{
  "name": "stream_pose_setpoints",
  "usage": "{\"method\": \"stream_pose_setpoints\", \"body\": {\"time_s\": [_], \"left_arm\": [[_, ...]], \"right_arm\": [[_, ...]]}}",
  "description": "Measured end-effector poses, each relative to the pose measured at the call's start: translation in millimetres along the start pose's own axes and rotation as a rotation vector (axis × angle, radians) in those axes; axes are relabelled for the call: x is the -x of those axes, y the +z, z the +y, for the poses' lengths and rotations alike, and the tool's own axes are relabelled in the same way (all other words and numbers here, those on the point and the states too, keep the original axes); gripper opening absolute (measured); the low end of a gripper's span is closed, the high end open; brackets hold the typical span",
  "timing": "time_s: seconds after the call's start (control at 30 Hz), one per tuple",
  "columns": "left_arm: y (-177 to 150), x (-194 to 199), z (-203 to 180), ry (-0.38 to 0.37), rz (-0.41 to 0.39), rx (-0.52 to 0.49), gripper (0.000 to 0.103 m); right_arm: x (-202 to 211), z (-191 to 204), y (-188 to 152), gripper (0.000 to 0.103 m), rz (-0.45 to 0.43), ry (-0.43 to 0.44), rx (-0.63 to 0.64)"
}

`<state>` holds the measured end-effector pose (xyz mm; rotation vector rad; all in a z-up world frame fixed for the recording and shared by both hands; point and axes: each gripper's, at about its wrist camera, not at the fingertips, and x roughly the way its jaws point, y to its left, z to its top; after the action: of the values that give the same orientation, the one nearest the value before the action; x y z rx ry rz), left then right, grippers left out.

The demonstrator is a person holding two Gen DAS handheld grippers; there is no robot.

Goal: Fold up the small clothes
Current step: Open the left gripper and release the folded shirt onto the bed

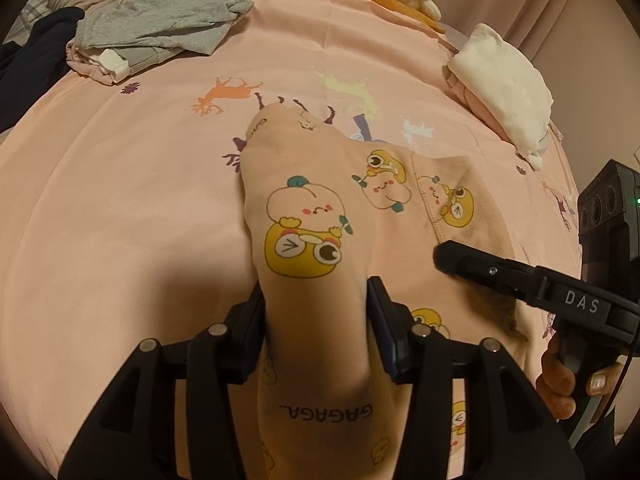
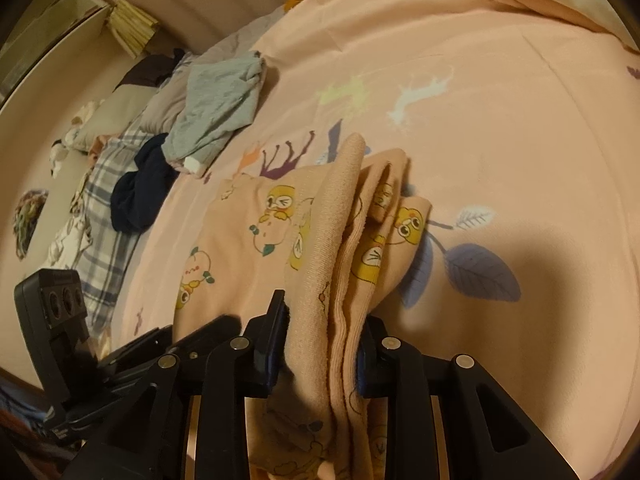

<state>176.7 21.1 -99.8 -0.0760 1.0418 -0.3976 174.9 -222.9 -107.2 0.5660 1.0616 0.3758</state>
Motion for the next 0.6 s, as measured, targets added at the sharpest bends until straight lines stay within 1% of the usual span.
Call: {"method": "stream_pose_setpoints", "body": {"time_s": [0.17,0.37,0.53,0.6], "left_arm": [[-4,4,2,0.018,-0.007,0.0,0.054],[-10,12,5,0.036,-0.016,-0.004,0.055],[-18,19,9,0.051,-0.021,-0.003,0.055],[-21,22,9,0.057,-0.023,-0.003,0.055]], "right_arm": [[4,-6,-2,0.031,-0.005,0.008,-0.035],[11,-7,-3,0.031,-0.019,-0.005,-0.041],[19,-10,-3,0.031,-0.044,-0.035,-0.046],[24,-9,-4,0.031,-0.061,-0.063,-0.031]]}}
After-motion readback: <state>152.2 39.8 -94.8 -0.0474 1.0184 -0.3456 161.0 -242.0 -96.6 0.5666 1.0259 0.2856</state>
